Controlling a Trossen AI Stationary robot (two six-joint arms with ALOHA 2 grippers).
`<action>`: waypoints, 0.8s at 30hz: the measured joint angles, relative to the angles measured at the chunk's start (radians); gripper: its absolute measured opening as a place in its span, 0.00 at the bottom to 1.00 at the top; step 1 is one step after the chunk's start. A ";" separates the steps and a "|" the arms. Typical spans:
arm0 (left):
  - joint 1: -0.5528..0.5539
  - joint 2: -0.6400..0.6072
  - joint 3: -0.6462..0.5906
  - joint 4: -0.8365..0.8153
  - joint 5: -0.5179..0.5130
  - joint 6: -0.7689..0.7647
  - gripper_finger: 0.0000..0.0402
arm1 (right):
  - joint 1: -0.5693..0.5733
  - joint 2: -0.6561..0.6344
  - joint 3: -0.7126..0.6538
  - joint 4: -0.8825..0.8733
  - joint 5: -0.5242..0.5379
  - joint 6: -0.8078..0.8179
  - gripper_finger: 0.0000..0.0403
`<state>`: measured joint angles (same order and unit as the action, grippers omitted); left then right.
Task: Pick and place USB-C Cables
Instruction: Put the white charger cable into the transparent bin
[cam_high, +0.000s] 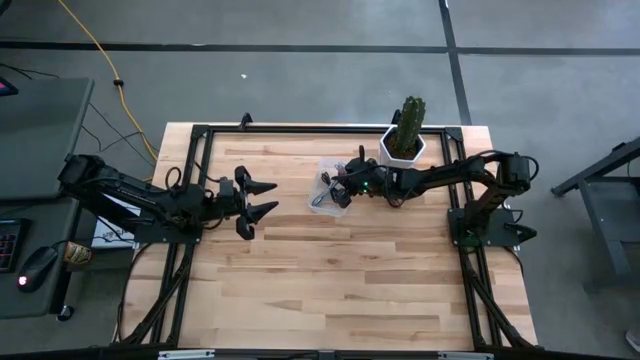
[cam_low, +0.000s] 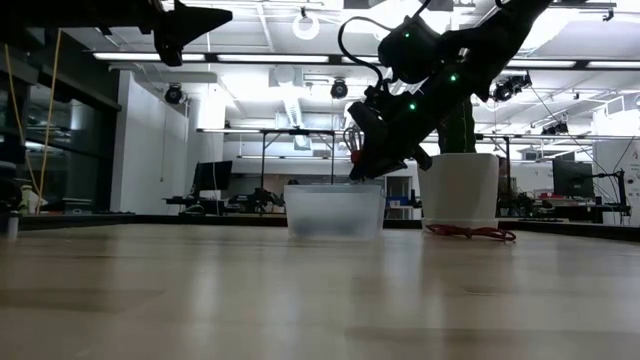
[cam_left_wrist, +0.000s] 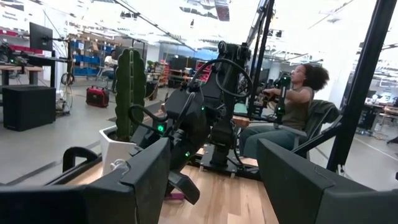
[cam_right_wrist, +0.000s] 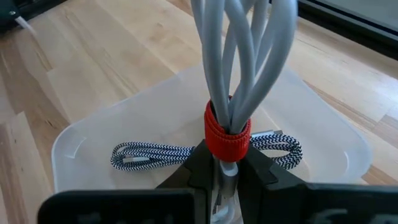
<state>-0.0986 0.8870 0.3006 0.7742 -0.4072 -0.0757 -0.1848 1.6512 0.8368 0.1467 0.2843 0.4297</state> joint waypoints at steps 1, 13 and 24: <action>0.000 0.000 0.000 0.000 0.000 0.000 0.55 | 0.000 0.000 0.000 0.000 0.000 0.000 0.06; 0.000 0.000 0.000 -0.017 0.000 0.000 0.55 | 0.007 0.000 0.000 0.046 -0.005 -0.001 0.06; 0.000 0.000 0.000 -0.022 0.000 0.000 0.55 | 0.029 0.032 0.000 0.137 -0.026 -0.008 0.06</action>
<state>-0.0988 0.8874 0.3008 0.7521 -0.4072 -0.0753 -0.1562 1.6831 0.8364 0.2837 0.2584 0.4213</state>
